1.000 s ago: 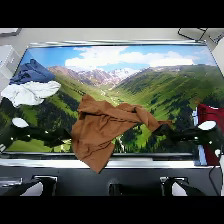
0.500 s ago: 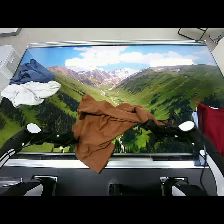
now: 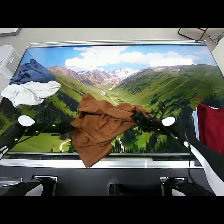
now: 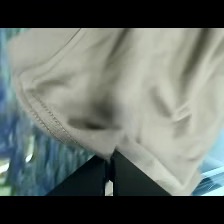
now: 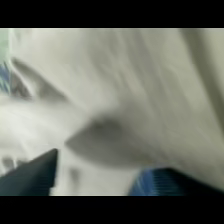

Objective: Fold the clothes and pants, and hang the long-sleeved shirts on hangers.

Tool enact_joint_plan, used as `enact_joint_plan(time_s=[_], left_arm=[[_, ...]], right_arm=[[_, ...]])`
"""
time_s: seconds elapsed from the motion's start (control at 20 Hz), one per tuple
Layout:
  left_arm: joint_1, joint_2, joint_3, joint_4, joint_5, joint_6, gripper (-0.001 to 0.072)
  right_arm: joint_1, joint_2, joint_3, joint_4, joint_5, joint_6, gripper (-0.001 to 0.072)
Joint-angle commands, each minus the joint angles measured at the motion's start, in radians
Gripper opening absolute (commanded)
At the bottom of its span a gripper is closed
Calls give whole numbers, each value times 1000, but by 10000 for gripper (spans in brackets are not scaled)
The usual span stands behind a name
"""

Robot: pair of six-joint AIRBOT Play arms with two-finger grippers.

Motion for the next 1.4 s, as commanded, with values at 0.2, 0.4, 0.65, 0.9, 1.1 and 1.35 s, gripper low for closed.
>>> enact_joint_plan(time_s=[0.2,0.4,0.65,0.9,1.1,1.35], left_arm=[[8,71,56,0,5,33,21],[76,165,294,1,5,98,20],[209,251,910,0,40,101,21],[228,322,1184,2,56,82,21],[227,317,1153,49,-86,29,21],[219,289,757,50,-361,22,21]], right_arm=[[11,-74,208,-45,113,-46,36],[-81,88,481,-291,394,-81,35],[-235,293,982,-335,829,-85,37],[-243,410,1067,-306,1272,99,37],[-211,413,956,-347,1358,161,36],[-71,377,448,-457,1118,99,37]])
